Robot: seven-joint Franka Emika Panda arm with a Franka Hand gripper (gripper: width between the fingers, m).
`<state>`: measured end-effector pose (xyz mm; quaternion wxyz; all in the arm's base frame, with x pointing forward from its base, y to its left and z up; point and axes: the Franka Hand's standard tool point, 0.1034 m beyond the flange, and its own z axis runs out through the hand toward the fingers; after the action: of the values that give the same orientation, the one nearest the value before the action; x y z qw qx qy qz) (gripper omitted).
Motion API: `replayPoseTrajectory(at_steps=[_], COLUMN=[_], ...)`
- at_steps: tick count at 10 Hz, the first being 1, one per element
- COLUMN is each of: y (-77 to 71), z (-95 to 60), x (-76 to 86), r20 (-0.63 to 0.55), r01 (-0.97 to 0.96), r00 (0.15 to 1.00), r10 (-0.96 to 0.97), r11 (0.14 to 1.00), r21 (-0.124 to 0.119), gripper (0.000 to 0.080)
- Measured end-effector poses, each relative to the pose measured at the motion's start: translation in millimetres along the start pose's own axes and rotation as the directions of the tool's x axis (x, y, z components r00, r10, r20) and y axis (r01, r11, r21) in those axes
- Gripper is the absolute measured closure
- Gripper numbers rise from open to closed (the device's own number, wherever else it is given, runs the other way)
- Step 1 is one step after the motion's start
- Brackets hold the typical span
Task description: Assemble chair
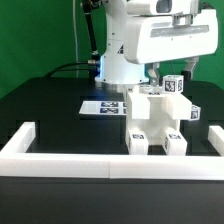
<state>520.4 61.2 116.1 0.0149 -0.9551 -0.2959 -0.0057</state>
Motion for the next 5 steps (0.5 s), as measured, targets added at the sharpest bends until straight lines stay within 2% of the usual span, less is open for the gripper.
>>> replayPoseTrajectory(at_steps=[2, 5], y=[0.1, 0.0], z=[0.2, 0.4], x=[-0.1, 0.2], r20=[0.0, 0.0], r01=[-0.003, -0.076], r00=[1.0, 0.997], r10=[0.003, 0.076], r11=[1.0, 0.997], r21=[0.0, 0.001], gripper=[0.0518, 0.0513])
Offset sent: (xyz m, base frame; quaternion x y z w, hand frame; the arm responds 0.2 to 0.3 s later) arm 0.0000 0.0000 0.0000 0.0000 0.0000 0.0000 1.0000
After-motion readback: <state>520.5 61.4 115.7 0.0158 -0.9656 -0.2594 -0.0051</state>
